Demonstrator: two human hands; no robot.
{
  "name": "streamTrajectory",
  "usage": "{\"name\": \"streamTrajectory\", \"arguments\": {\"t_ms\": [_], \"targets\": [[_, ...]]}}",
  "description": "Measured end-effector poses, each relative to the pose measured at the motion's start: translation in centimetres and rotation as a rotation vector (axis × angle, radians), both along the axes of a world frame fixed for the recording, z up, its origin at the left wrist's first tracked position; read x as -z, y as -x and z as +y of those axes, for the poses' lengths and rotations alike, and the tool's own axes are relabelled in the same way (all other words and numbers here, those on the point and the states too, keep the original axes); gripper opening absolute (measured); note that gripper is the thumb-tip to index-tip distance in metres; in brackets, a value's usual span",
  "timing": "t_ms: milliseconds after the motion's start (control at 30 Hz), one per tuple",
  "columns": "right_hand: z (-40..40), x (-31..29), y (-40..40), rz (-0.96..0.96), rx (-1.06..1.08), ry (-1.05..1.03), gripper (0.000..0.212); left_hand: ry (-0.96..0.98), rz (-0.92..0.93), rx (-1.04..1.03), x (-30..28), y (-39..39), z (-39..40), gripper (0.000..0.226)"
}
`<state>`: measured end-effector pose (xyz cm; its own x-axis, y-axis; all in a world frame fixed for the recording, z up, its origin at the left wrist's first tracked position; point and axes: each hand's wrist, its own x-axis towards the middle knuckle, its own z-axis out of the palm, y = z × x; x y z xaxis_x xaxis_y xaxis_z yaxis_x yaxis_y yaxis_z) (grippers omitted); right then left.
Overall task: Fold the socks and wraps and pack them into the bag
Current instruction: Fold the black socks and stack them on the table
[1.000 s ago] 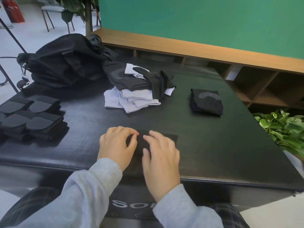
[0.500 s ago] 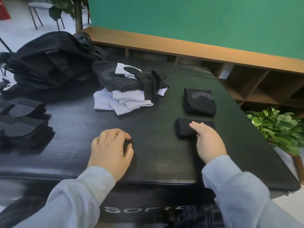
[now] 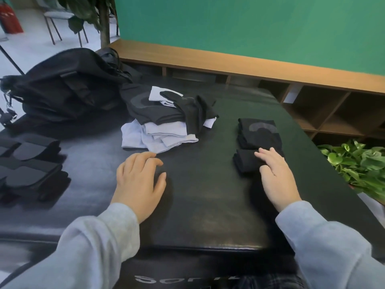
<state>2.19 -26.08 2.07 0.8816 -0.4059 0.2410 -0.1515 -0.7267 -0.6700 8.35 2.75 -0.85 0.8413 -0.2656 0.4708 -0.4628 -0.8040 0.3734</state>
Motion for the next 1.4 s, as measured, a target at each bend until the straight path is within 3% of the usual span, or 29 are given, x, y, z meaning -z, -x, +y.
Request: {"name": "streamTrajectory", "arguments": {"t_ms": [100,233,567,767,1033,1400], "targets": [[2.5,-0.5,-0.8,-0.134,-0.036,0.071,0.032,0.060,0.006,-0.053,0.1,0.0,0.1,0.021],[4.8,-0.7,-3.5,-0.169,-0.142,0.068,0.032,0.029,-0.015,-0.053,0.4,-0.2,0.1,0.023],[6.1,-2.5,-12.7,0.007,-0.177,0.236,0.040,-0.034,0.025,-0.048,0.4,-0.3,-0.3,0.024],[5.8,-2.7,-16.0,0.089,-0.215,0.213,0.043,-0.033,0.011,-0.043,0.6,-0.5,-0.3,0.025],[5.7,-3.9,-14.3,0.029,-0.189,0.207,0.045,-0.020,0.003,-0.026,0.8,-0.7,-0.3,0.026],[5.6,-6.2,-5.9,-0.178,-0.116,0.267,0.036,-0.006,0.060,-0.019,0.4,-0.4,-0.3,0.031]]}}
